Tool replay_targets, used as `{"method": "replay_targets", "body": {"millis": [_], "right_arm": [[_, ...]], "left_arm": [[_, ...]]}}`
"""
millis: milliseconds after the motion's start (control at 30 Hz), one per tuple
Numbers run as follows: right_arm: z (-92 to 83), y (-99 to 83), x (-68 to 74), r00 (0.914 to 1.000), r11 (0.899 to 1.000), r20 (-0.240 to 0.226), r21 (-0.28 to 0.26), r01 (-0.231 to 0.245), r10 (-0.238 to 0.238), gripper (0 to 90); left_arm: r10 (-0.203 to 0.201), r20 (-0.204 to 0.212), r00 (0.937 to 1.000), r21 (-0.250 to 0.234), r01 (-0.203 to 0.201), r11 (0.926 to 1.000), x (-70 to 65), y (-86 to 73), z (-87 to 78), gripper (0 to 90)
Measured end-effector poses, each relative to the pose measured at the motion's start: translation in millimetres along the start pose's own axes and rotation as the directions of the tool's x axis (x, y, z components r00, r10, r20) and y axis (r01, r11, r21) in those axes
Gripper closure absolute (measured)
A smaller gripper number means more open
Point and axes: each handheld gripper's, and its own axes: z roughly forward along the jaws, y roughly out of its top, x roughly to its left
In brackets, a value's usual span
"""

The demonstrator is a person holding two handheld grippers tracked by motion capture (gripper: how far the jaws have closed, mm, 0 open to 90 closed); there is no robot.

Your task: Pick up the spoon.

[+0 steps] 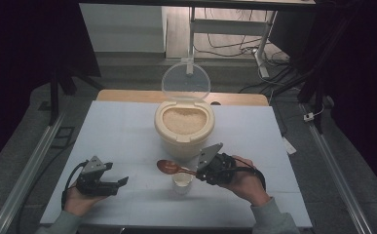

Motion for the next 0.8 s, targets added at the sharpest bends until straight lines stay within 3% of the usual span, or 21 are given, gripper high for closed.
{"method": "replay_targets", "body": {"millis": [133, 333, 567, 800], "right_arm": [[2.8, 1.5, 0.7, 1.0, 1.0, 0.005, 0.011, 0.005, -0.005, 78.2], [4.6, 3.9, 2.4, 0.9999, 1.0, 0.01, 0.014, 0.014, -0.014, 78.2], [7.9, 6.3, 4.3, 0.9996, 0.999, 0.011, 0.024, 0.024, -0.024, 78.2], [9.1, 8.6, 7.1, 0.9993, 0.999, 0.019, 0.022, 0.031, -0.032, 78.2]], "left_arm": [[0.02, 0.029, 0.9994, -0.04, -0.019, 0.999, -8.1, 12.2, -9.7, 16.8], [0.099, 0.064, 0.993, -0.089, -0.093, 0.9917, -27.5, 45.0, -23.4, 17.5], [0.187, 0.128, 0.9741, -0.096, -0.175, 0.9799, -54.2, 81.1, -29.9, 17.7], [0.25, 0.171, 0.9532, -0.062, -0.242, 0.9682, -76.4, 110.8, -12.0, 18.6]]}}
